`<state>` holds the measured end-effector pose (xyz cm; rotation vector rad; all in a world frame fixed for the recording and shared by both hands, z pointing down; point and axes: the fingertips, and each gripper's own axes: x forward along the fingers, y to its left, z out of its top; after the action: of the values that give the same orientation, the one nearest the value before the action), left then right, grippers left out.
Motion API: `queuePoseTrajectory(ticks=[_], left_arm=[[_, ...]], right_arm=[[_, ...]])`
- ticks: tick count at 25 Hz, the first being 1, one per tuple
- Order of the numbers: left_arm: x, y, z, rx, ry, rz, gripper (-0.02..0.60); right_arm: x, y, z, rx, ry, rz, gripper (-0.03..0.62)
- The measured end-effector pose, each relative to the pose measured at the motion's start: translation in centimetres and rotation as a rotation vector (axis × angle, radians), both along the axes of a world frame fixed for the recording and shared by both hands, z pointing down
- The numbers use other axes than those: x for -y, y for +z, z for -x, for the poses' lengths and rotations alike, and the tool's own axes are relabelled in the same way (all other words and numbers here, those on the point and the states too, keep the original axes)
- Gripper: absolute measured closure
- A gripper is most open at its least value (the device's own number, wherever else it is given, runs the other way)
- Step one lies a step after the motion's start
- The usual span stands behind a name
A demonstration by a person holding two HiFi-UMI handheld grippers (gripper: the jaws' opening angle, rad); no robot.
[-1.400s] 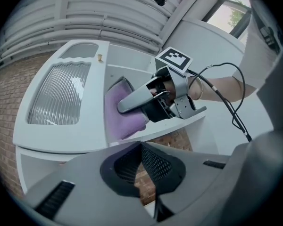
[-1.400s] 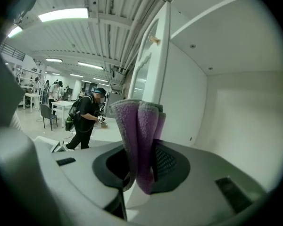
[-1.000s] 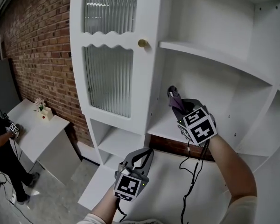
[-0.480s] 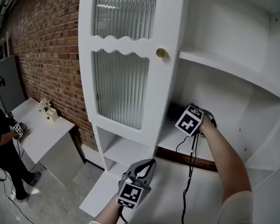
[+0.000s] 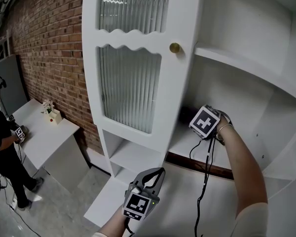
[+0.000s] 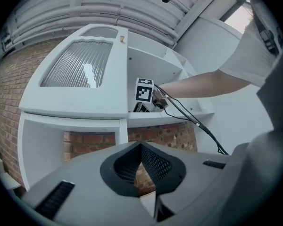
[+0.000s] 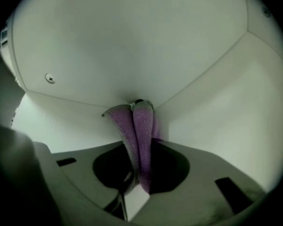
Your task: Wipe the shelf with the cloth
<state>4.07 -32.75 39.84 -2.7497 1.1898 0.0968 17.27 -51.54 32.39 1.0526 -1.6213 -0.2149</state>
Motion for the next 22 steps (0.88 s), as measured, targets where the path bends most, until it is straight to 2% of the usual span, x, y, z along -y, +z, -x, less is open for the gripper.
queuePoseTrajectory(ticks=[7,14,22], left_arm=[[-0.9,-1.0,0.0,0.006,0.007,-0.021,0.568],[-3.2,-2.7,0.3,-0.004,0.022,-0.07,0.568],[-6.4,-3.1,0.3,-0.01,0.085,-0.086,0.568]], right_arm=[[-4.4,-0.3,1.6,-0.143,-0.075,0.039,0.511],[-9.5,-0.2,4.1,-0.194,-0.138,0.081,0.511],[-15.2,0.2,6.4,-0.234,-0.177,0.101,0.511]])
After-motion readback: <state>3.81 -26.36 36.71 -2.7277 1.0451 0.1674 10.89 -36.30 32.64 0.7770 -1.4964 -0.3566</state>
